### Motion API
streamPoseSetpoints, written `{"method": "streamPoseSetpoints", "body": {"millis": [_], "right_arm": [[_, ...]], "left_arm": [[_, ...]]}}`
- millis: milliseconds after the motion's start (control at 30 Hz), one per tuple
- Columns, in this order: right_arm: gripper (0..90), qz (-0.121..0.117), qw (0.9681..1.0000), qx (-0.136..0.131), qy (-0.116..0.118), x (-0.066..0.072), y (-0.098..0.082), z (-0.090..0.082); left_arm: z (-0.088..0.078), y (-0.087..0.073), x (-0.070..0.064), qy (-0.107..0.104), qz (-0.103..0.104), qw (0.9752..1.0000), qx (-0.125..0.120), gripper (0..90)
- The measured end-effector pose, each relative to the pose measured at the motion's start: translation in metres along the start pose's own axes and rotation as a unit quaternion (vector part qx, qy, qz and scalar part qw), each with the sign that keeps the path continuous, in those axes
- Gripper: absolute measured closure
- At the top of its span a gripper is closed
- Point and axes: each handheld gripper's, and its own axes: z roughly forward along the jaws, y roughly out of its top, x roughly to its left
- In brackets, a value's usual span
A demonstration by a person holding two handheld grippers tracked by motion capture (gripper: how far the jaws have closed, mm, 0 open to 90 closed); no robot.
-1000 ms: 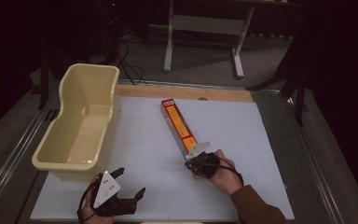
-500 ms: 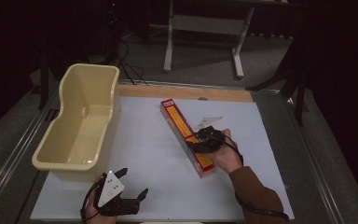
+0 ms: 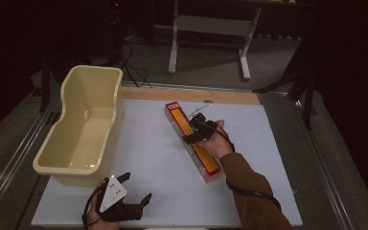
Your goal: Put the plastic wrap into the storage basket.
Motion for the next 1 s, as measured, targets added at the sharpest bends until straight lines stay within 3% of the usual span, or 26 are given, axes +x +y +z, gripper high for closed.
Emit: {"method": "streamPoseSetpoints", "body": {"millis": [167, 233, 333, 367, 533, 633, 767, 900, 1000], "right_arm": [[28.9, 0.004, 0.9999, 0.012, -0.006, -0.001, 0.005, 0.004], [27.2, 0.001, 0.9995, 0.031, -0.01, -0.003, 0.009, 0.01], [26.6, 0.0, 0.9989, 0.047, -0.007, -0.003, 0.011, 0.014], [30.0, 0.004, 0.9972, 0.075, 0.0, -0.006, 0.012, 0.019], [30.0, 0.013, 0.9959, 0.089, 0.009, -0.008, 0.015, 0.023], [29.6, 0.014, 0.9928, 0.118, 0.016, -0.009, 0.018, 0.029], [29.8, 0.019, 0.9904, 0.135, 0.022, -0.01, 0.02, 0.035], [34.5, 0.058, 0.9845, 0.164, 0.025, -0.012, 0.022, 0.036], [36.0, 0.074, 0.9826, 0.169, 0.021, -0.011, 0.024, 0.035]], "left_arm": [[0.0, 0.0, 0.0, -0.001, -0.001, 1.0, 0.0, 7.9], [0.0, 0.0, 0.0, -0.001, 0.0, 1.0, 0.001, 7.9], [0.0, 0.0, 0.0, -0.001, -0.001, 1.0, 0.001, 7.9], [0.0, 0.0, 0.0, -0.001, -0.001, 1.0, 0.001, 7.9], [0.0, 0.0, 0.0, -0.001, -0.003, 1.0, 0.001, 7.9], [0.0, 0.0, 0.0, -0.001, -0.002, 1.0, 0.001, 7.9], [0.0, 0.0, 0.0, -0.001, -0.003, 1.0, 0.0, 7.9], [-0.001, -0.001, 0.0, -0.001, -0.003, 1.0, 0.0, 7.9], [-0.001, 0.0, 0.001, -0.001, -0.003, 1.0, -0.001, 7.9]]}}
